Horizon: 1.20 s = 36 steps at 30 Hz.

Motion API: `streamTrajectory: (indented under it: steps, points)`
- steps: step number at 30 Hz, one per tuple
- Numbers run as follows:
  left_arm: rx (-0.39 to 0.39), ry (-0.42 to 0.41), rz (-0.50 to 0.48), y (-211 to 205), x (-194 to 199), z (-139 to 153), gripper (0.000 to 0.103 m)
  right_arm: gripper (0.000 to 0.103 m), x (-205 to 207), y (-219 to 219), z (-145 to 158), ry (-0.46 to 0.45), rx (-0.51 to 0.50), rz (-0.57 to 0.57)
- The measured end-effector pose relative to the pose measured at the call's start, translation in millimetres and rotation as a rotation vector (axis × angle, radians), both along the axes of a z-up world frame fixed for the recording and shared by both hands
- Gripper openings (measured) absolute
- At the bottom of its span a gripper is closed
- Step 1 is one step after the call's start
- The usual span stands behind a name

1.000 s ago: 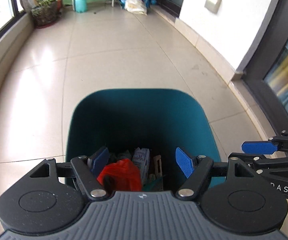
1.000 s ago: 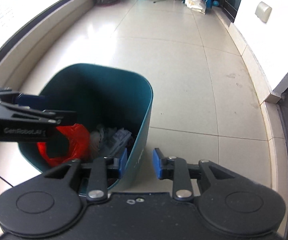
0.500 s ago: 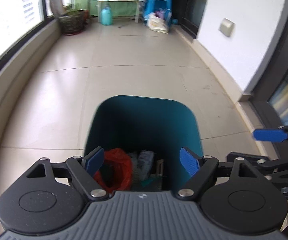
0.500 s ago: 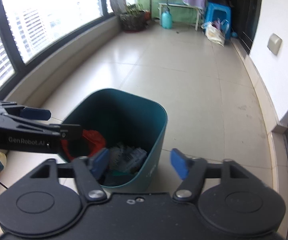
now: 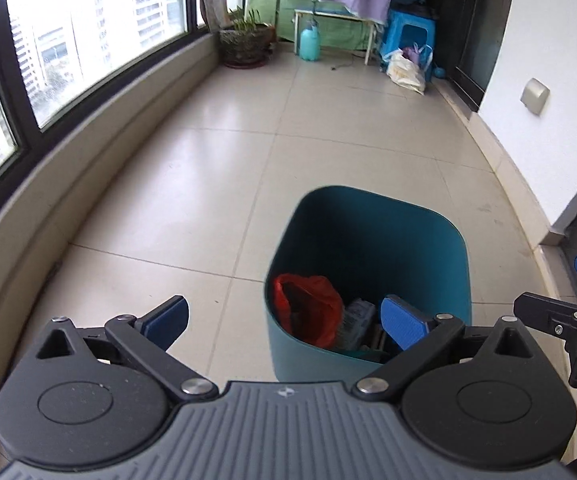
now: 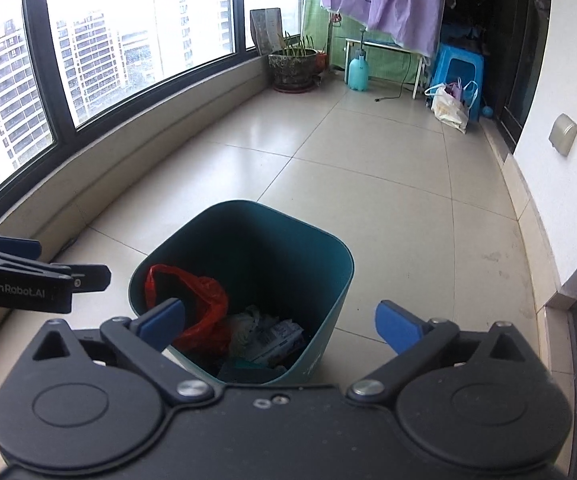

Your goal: Collect trash

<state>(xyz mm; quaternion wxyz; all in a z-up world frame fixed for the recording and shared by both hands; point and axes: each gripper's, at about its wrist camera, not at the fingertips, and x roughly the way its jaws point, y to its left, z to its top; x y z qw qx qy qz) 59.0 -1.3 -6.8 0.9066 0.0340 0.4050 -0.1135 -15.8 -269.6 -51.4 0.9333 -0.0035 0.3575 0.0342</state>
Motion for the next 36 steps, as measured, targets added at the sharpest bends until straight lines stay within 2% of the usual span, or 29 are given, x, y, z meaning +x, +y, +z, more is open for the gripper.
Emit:
streamTrajectory:
  steps: [4, 11, 14, 17, 18, 20, 22, 36]
  points:
    - [0.007, -0.049, -0.003, 4.5, -5.7, 0.7, 0.103, 0.102, 6.6, 5.1, -1.8, 0.008, 0.002, -0.003]
    - [-0.036, -0.039, 0.014, 12.8, -3.2, -1.8, 0.103, 0.102, 11.4, 16.5, -2.5, 0.019, -0.03, -0.013]
    - [0.017, -0.068, 0.019, 13.1, -3.2, -3.1, 0.103, 0.102, 11.2, 19.0, -1.5, 0.018, -0.032, -0.016]
    - [0.107, -0.108, -0.045, 7.9, -3.3, -1.6, 0.103, 0.102, 12.2, 19.8, -1.7, 0.021, -0.03, -0.008]
    - [0.099, -0.096, -0.064, 8.9, -1.9, -2.7, 0.103, 0.102, 12.1, 19.3, -1.8, 0.02, -0.033, -0.007]
    - [-0.011, -0.027, -0.129, 14.6, 2.4, -4.5, 0.103, 0.102, 12.4, 18.8, -1.7, 0.016, -0.033, -0.004]
    - [-0.065, 0.014, -0.118, 16.4, 7.6, -7.7, 0.103, 0.102, 12.7, 17.2, -1.4, 0.017, -0.028, -0.006]
    - [-0.032, -0.042, -0.104, -1.1, 5.1, -2.1, 0.103, 0.102, 14.4, 12.2, -5.1, 0.015, -0.029, -0.027]
